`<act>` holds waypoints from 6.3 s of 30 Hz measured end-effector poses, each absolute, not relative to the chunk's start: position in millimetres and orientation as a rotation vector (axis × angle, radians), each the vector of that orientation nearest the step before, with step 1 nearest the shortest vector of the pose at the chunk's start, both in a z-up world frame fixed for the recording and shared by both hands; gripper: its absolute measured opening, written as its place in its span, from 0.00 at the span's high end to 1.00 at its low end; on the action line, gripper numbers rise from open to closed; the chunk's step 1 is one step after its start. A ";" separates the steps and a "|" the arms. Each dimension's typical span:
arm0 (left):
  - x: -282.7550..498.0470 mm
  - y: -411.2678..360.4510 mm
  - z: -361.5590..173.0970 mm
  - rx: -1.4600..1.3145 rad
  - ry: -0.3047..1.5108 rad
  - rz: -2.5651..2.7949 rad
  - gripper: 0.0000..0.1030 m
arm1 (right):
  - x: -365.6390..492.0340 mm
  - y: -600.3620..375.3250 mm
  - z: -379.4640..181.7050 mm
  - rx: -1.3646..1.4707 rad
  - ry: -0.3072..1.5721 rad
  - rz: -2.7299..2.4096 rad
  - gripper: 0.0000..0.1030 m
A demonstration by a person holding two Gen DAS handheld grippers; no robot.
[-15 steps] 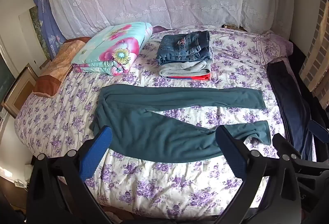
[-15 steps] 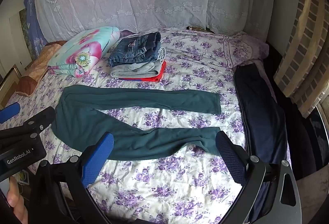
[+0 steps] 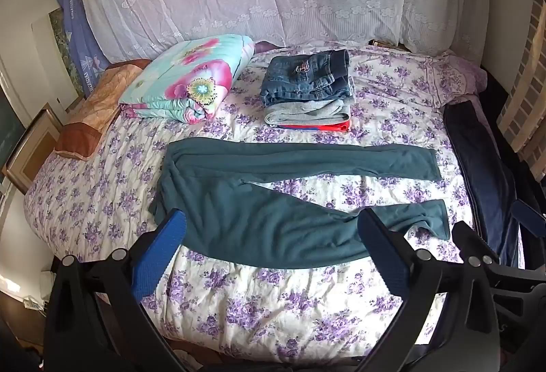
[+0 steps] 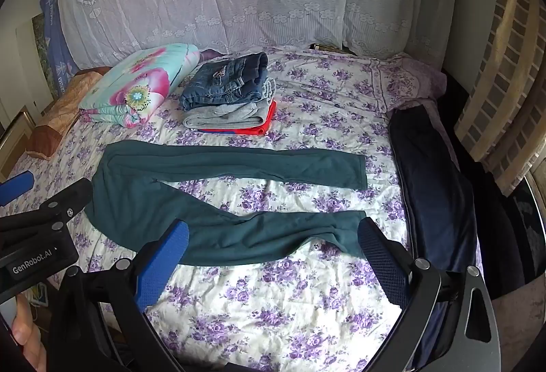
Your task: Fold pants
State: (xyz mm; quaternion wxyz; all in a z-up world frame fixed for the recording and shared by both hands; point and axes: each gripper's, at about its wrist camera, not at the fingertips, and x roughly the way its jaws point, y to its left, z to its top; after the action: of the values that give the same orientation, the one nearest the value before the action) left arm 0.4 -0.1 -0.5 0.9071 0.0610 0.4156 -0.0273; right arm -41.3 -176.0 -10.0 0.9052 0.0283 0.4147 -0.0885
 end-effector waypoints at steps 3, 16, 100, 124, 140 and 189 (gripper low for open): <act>0.5 0.0 -0.5 0.126 0.859 -0.056 0.05 | -41.4 -175.6 -9.9 0.058 0.857 -0.182 0.03; 10.2 0.6 25.9 0.125 0.863 -0.058 0.05 | -40.2 -174.9 -9.5 0.055 0.859 -0.183 0.03; 137.1 282.6 -182.1 -0.227 1.250 0.277 0.53 | 17.8 -354.5 -198.3 0.386 1.209 -0.461 0.17; 288.3 205.0 -247.6 -0.209 1.412 0.052 1.00 | 147.3 -429.2 -239.5 0.797 1.041 -0.565 0.92; 284.1 233.8 -182.0 -0.050 1.331 -0.046 0.92 | 125.9 -401.0 -218.2 0.501 1.224 -0.522 0.38; 373.9 251.5 -197.1 0.263 1.281 -0.425 0.96 | 396.9 29.4 -250.0 -0.387 1.317 0.733 0.97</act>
State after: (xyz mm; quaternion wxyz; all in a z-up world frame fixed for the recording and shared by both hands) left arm 373.9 251.5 -197.1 0.7727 0.1213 0.5913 -0.1963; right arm 396.9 29.4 -250.0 0.7124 -0.1744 0.5939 0.3307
